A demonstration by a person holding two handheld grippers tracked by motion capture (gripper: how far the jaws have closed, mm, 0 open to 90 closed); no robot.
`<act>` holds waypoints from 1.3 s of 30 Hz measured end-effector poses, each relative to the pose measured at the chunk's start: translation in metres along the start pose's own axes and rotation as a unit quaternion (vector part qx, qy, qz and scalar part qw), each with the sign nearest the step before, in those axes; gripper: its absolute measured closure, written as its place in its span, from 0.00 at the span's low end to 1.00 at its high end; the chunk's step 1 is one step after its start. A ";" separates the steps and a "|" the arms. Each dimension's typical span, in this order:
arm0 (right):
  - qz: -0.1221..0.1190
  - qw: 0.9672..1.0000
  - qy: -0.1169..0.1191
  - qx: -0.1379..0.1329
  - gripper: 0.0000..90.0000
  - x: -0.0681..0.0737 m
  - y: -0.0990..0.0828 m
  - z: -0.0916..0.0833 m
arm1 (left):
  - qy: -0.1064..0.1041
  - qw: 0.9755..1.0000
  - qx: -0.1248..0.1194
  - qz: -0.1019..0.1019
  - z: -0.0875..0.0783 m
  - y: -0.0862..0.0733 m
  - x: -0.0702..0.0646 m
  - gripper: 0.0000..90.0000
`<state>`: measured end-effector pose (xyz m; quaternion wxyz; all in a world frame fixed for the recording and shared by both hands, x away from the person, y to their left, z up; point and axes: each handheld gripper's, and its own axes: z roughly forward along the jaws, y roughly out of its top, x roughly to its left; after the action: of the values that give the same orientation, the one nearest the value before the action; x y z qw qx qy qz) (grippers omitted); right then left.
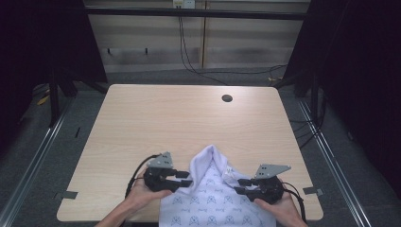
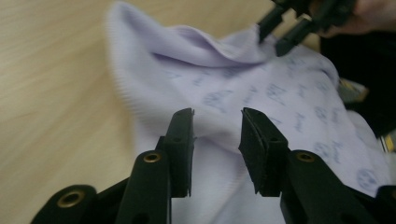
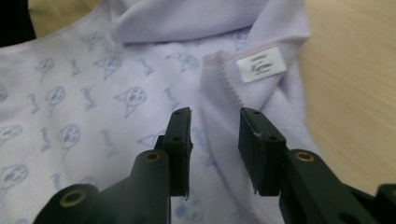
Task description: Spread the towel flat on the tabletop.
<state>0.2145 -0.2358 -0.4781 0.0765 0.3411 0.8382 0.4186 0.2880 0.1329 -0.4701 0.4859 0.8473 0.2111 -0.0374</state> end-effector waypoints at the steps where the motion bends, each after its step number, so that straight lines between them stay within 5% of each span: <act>1: 0.002 1.000 -0.003 -0.004 0.69 -0.002 0.001 0.000 | 0.005 1.000 -0.004 -0.019 -0.002 -0.002 0.009 0.74; 3: 0.006 1.000 -0.006 -0.021 0.68 -0.005 0.005 0.000 | 0.031 0.999 0.000 -0.039 0.000 -0.005 0.024 0.77; 7: 0.012 0.999 0.004 -0.033 0.64 -0.011 0.011 0.003 | 0.026 0.997 0.025 -0.064 0.021 -0.006 0.033 0.68; 10: 0.007 1.000 0.011 -0.013 0.61 -0.009 0.011 0.013 | 0.024 0.998 0.038 -0.053 0.034 0.003 0.029 0.57; 12: -0.001 1.000 0.018 -0.001 0.60 -0.006 0.010 0.017 | 0.018 0.998 0.025 -0.047 0.042 0.012 0.027 0.55; 18: -0.013 0.999 0.035 -0.003 0.59 -0.001 0.008 0.019 | -0.009 0.999 0.037 -0.020 0.070 0.026 0.010 0.57; 22: -0.018 0.999 0.026 0.013 0.59 0.000 0.006 0.024 | -0.023 0.998 0.057 -0.001 0.083 0.028 -0.001 0.60; 28: -0.029 0.999 0.018 0.026 0.63 0.002 0.004 0.028 | -0.040 0.997 0.063 0.003 0.066 0.020 -0.003 0.58; 31: -0.030 0.999 0.021 0.024 0.61 0.002 0.004 0.028 | -0.019 0.998 0.053 0.000 0.050 0.010 0.006 0.55; 35: -0.039 0.999 0.029 0.017 0.58 0.006 0.007 0.029 | -0.019 0.998 0.062 -0.005 0.054 0.005 0.010 0.61; 39: -0.050 0.998 0.025 0.026 0.58 0.010 0.008 0.036 | -0.005 0.997 0.078 0.017 0.066 0.007 0.000 0.68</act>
<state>0.2258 -0.2034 -0.4934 0.0679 0.2903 0.8662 0.4009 0.3000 0.0744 -0.4988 0.4199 0.8860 0.1901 -0.0499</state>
